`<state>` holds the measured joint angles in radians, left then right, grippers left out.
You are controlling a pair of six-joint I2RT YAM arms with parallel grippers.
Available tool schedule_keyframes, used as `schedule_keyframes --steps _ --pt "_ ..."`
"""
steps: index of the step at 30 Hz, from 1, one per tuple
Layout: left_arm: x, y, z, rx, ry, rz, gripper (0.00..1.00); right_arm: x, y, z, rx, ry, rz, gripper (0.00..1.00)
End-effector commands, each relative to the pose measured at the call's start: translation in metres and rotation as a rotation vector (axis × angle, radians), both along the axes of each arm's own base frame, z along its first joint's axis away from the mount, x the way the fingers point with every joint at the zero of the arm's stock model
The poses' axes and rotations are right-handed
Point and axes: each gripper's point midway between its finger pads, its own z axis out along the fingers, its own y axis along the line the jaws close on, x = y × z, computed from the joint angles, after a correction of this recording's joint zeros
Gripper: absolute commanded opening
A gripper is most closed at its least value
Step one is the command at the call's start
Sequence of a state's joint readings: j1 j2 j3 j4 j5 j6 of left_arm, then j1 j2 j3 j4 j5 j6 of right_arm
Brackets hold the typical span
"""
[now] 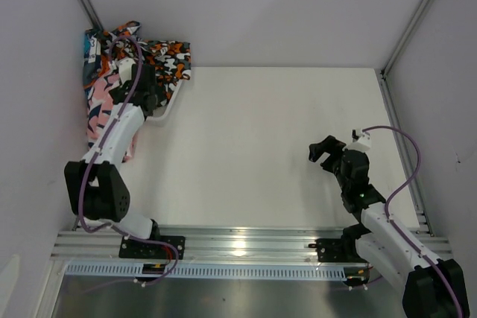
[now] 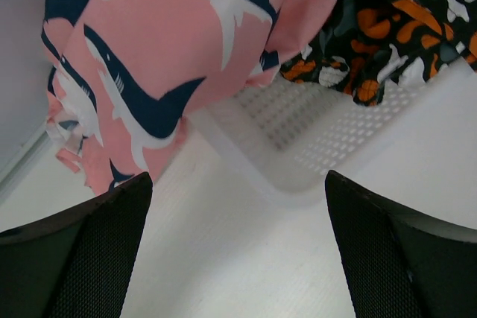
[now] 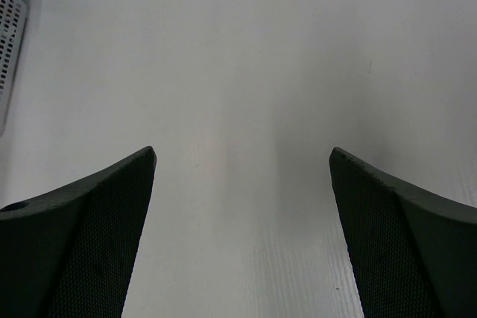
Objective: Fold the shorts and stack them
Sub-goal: Grab the shorts from the pile
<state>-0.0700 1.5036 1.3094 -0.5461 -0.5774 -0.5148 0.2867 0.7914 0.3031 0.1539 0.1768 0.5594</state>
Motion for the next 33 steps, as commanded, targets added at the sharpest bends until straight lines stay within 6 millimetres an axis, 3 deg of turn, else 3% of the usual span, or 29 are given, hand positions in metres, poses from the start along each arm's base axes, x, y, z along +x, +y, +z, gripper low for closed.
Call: schedule_keyframes --steps 1,2,6,7,9,12,15,17,22,23,24,25,26,28,33 --pt "0.014 0.03 0.008 0.106 0.082 0.04 0.99 0.004 0.003 0.022 0.035 -0.068 0.008 0.99" --pt "0.014 0.033 -0.001 0.103 0.124 0.036 0.99 0.003 0.003 0.024 0.037 -0.076 0.006 0.99" --pt "0.032 0.044 -0.006 0.137 0.159 0.056 0.99 0.001 0.004 0.025 0.042 -0.084 0.013 0.99" --pt "0.032 0.058 -0.008 0.143 0.165 0.084 0.99 0.002 0.004 0.025 0.044 -0.084 0.014 0.99" --pt "0.04 0.064 -0.015 0.162 0.185 0.081 0.99 0.002 0.004 0.025 0.044 -0.079 0.015 0.99" --pt "0.048 0.072 -0.033 0.16 0.232 0.093 0.99 0.001 0.003 0.025 0.041 -0.074 0.01 1.0" --pt "0.054 0.082 -0.039 0.165 0.243 0.126 0.93 0.0 0.001 0.026 0.042 -0.088 0.001 1.0" --pt "0.055 0.093 -0.035 0.166 0.22 0.16 0.83 -0.001 0.0 0.028 0.043 -0.097 -0.002 0.99" --pt "0.061 0.11 -0.05 0.15 0.242 0.187 0.64 0.0 0.0 0.028 0.044 -0.095 -0.002 1.0" --pt "0.057 0.112 -0.051 0.151 0.261 0.201 0.49 0.0 0.0 0.027 0.042 -0.091 -0.004 0.99" --pt "0.056 0.114 -0.049 0.154 0.258 0.217 0.4 0.0 0.0 0.027 0.043 -0.091 -0.002 0.99" --pt "0.054 0.116 -0.039 0.16 0.237 0.231 0.09 0.0 0.0 0.027 0.043 -0.091 -0.006 0.99" --pt "0.052 0.117 -0.03 0.171 0.216 0.249 0.0 0.0 0.0 0.026 0.043 -0.088 -0.006 0.99" --pt "0.047 0.119 -0.009 0.184 0.167 0.276 0.0 0.0 0.0 0.027 0.044 -0.091 -0.003 0.99" --pt "0.029 0.111 0.093 0.207 -0.075 0.28 0.0 0.001 0.002 0.024 0.047 -0.081 0.004 1.0"
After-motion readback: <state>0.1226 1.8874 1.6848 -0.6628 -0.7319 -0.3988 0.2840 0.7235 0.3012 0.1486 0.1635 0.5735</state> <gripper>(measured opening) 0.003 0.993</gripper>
